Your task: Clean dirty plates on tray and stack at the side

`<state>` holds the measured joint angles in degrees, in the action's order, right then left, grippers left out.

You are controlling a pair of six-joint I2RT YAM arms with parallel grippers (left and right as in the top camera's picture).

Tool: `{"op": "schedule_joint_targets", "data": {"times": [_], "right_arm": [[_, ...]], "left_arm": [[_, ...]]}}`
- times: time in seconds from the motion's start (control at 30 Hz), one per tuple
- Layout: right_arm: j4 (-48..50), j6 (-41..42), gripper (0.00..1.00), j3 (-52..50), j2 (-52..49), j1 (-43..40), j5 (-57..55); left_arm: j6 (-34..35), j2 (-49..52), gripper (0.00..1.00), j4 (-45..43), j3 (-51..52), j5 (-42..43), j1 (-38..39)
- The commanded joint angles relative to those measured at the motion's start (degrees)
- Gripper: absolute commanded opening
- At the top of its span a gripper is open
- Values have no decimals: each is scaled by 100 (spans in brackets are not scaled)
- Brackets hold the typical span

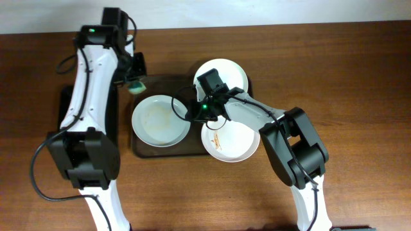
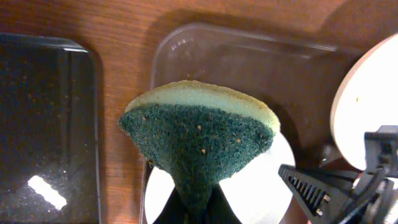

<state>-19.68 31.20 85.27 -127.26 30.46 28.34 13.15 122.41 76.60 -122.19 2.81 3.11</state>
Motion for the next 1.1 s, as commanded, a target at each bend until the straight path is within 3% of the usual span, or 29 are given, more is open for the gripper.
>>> {"op": "schedule_joint_targets", "data": {"times": [0.0,0.27,0.53,0.87,1.07], "right_arm": [[-378,-245,4,179,138,22,-181],[-2503,-1154,4,1091,1279,345,-3530],[-2771,-1266,4,1097,1650,1377,-6946],[-2682,-1316,4,1097,1650,1794,-8421],[-2173,-1875,4,1097,1650,2277,-9840]], "left_arm": [[7,-26,1,157,-116,236,-184],[7,-26,1,59,-116,232,-380],[7,-26,1,-24,-114,138,-444],[7,-26,1,-68,-68,127,-560],[7,-26,1,-76,-68,127,-560]]}}
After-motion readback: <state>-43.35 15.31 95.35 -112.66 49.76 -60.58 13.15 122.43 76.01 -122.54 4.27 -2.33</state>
